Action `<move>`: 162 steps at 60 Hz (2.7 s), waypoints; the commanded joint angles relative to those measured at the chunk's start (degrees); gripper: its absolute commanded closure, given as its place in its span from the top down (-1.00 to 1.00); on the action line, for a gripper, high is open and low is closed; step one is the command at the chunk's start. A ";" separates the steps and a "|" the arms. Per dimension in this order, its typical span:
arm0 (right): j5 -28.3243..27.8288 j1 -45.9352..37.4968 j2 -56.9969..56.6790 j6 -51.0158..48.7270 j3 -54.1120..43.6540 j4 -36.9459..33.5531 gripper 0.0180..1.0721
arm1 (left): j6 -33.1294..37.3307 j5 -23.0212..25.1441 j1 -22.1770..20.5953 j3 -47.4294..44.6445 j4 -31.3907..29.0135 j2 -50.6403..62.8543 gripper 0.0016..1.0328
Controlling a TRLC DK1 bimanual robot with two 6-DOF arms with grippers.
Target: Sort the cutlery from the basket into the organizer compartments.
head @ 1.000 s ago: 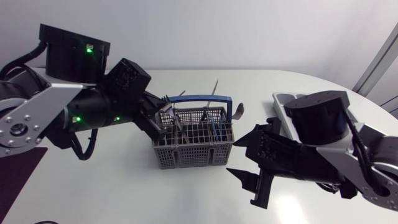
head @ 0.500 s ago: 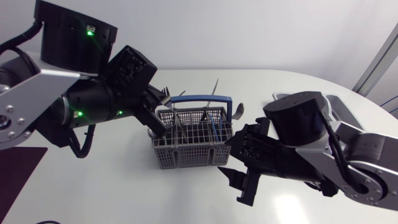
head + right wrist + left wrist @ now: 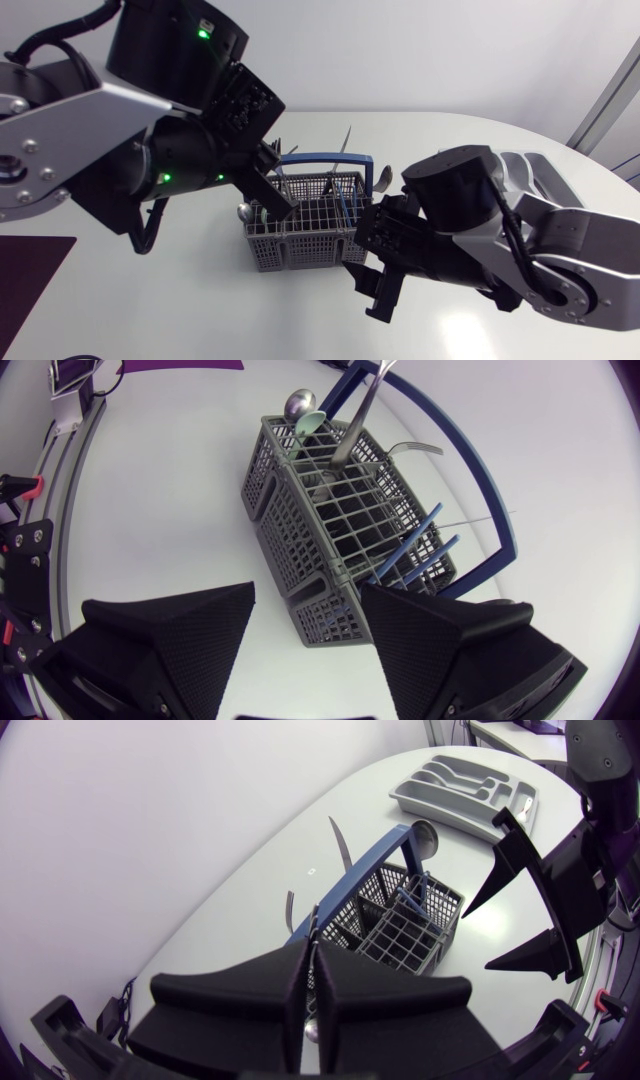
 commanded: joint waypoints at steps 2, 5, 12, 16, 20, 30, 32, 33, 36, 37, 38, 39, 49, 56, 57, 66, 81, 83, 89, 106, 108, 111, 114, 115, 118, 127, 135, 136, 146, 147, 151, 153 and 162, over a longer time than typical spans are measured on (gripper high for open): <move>0.98 0.51 0.99 1.38 1.22 0.61 0.47 | -1.36 -2.84 -0.81 3.20 -1.73 0.99 -0.94; 1.24 0.51 0.99 1.38 1.30 0.61 0.47 | -1.89 -3.46 -0.72 4.43 -2.78 0.99 -0.94; 1.60 0.68 1.08 1.56 1.74 0.61 0.47 | -2.42 -4.60 -0.81 6.54 -4.80 1.07 -0.94; 1.95 0.77 1.25 1.73 1.83 0.61 0.47 | -2.68 -4.78 -0.81 7.24 -5.60 1.07 -0.94; 2.04 0.86 1.34 1.91 1.83 0.61 0.47 | -3.12 -4.95 -0.81 7.68 -6.21 1.16 -0.94; 3.53 1.48 1.95 2.17 1.83 0.78 0.47 | -4.18 -5.66 -1.08 8.56 -7.18 1.51 -0.94; 3.71 1.56 2.04 2.17 1.83 0.87 0.47 | -4.61 -5.74 -1.08 8.65 -7.18 1.51 -0.94; 3.71 1.56 2.04 2.17 1.74 0.96 0.47 | -4.88 -5.74 -1.08 8.65 -7.18 1.51 -0.94; 3.71 1.56 2.13 2.08 1.74 0.96 0.47 | -5.14 -5.74 -1.25 8.56 -7.18 1.51 -0.94; 3.79 1.56 2.13 2.17 1.74 0.96 0.47 | -5.14 -5.74 -1.34 8.56 -7.18 1.51 -0.94; 3.79 1.56 2.13 2.17 1.74 0.96 0.47 | -5.14 -5.74 -1.43 8.56 -7.18 1.60 -0.94; 3.79 1.56 2.13 2.17 1.74 1.04 0.47 | -5.14 -5.74 -1.43 8.65 -7.27 1.69 -0.94; 3.88 1.56 2.13 2.08 1.83 0.96 0.47 | -5.14 -5.74 -1.52 10.41 -8.32 2.30 -0.94; 4.06 1.56 2.13 2.08 1.83 0.96 0.47 | -6.02 -5.74 -1.52 11.64 -9.73 2.57 -0.94; 4.06 1.56 2.13 2.08 1.83 0.96 0.47 | -6.28 -5.74 -1.43 11.73 -9.81 2.57 -0.94; 4.06 1.56 2.13 2.00 1.57 1.31 0.47 | -8.04 -5.74 -1.34 12.43 -10.52 3.01 -0.94; 3.79 1.48 2.22 1.73 0.51 2.01 0.47 | -9.98 -4.34 -0.99 14.10 -11.66 4.06 -0.94; 3.79 1.48 2.22 1.73 0.43 2.10 0.47 | -10.33 -4.34 -0.99 14.71 -12.01 4.15 -0.94; 3.71 1.48 2.22 1.65 0.34 2.10 0.47 | -10.59 -4.07 -0.99 16.03 -12.98 4.41 -0.94; 3.62 1.30 2.57 1.65 0.07 2.71 0.47 | -10.85 -3.90 -1.08 17.97 -14.21 4.06 -0.94; 3.53 1.30 2.57 1.65 0.07 2.80 0.47 | -10.85 -3.90 -1.16 18.05 -14.38 4.06 -0.94; 3.62 1.30 2.39 1.73 0.07 2.80 0.47 | -10.85 -3.90 -1.16 18.05 -14.56 3.89 -0.94; 3.53 1.39 2.13 1.82 0.16 2.89 0.47 | -10.85 -3.90 -1.08 17.88 -14.82 3.53 -0.94; 3.53 1.39 2.13 1.82 0.16 2.89 0.47 | -10.85 -3.90 -1.08 17.88 -14.82 3.45 -0.94; 3.53 1.39 1.25 2.17 0.34 2.98 0.47 | -10.85 -2.84 -0.55 17.00 -14.91 2.48 -0.94; 3.88 1.74 -0.24 3.49 1.57 4.21 0.47 | -12.09 5.07 3.14 15.33 -14.74 -0.33 -0.94; 3.97 2.44 -1.03 4.72 3.33 5.62 0.47 | -12.52 8.85 6.13 11.90 -11.31 -3.85 -0.94; 4.06 2.53 -1.21 5.07 3.50 5.62 0.47 | -12.52 9.29 6.31 11.29 -10.87 -4.20 -0.94; 4.06 2.97 -1.30 6.83 6.67 5.97 0.47 | -12.96 16.05 11.05 6.36 -6.65 -6.75 -0.94; 4.14 3.15 -1.30 7.01 7.10 5.97 0.47 | -13.23 16.76 11.58 5.75 -6.21 -6.92 -0.94; 4.41 3.50 -0.77 7.53 8.60 5.97 0.47 | -13.93 19.48 13.16 4.26 -4.72 -7.54 -0.94; 4.58 3.85 -0.24 7.71 9.30 5.97 0.47 | -14.19 20.89 13.87 3.55 -3.66 -7.72 -0.94; 4.58 4.90 2.92 8.41 13.26 5.97 0.46 | -15.78 27.21 17.65 0.30 0.29 -7.89 -0.94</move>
